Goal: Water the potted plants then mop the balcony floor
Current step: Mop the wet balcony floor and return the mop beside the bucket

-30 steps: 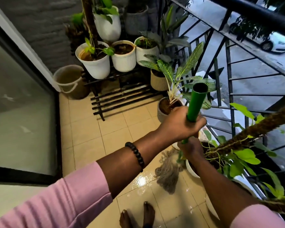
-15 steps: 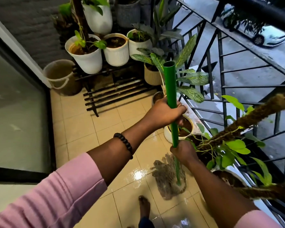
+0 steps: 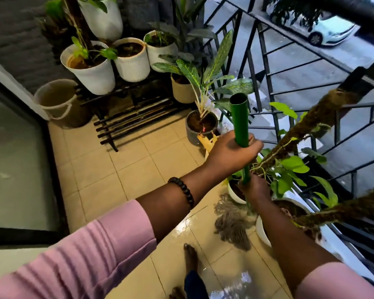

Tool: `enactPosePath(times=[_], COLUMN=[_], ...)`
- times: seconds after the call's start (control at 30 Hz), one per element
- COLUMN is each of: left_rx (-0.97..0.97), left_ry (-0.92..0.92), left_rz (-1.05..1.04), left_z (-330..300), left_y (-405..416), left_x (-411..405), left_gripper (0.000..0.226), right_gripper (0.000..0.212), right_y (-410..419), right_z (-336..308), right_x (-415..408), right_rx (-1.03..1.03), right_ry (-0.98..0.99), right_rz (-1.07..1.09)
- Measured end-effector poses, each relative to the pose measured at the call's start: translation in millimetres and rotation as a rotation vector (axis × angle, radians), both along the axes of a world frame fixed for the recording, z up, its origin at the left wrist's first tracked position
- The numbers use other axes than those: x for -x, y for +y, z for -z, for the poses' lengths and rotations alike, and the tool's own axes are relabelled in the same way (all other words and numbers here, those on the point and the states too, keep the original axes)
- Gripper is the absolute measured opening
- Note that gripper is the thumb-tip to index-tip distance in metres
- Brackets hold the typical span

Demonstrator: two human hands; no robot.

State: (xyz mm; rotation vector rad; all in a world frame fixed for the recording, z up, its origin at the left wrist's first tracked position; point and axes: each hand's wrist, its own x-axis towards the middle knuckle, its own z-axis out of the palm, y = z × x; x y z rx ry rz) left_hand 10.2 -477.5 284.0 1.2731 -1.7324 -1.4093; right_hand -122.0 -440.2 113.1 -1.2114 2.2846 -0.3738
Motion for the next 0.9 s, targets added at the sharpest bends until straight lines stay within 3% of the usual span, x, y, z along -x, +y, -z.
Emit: enactPosePath(times=[0.3, 0.53, 0.73, 0.8, 0.9], left_rx=[0.069, -0.014, -0.069, -0.054, -0.017], left_ry=[-0.194, -0.129, 0.064, 0.080, 0.037], left_rz=[0.118, 0.231, 0.223, 0.234, 0.202], left_z=[-34.9, -34.3, -12.4, 5.1, 28.5], left_y=[39.0, 79.3, 119.2, 139.3, 163.6], left_x=[-3.9, -32.3, -28.2, -21.2, -10.5], left_gripper=[0.030, 0.028, 0.034, 0.036, 0.043], right_gripper=[0.022, 0.013, 0.014, 0.007, 0.014], right_y=[74.9, 131.6, 154.8, 168.1, 187.4], right_z=[-19.3, -27.0, -29.9, -21.0, -9.2], right_x=[-45.6, -67.6, -28.6, -11.9, 1.2], right_rx=[0.100, 0.069, -0.119, -0.146, -0.204], right_ry=[-0.189, -0.210, -0.099, -0.044, 0.045], right_rz=[0.080, 0.065, 0.086, 0.089, 0.083])
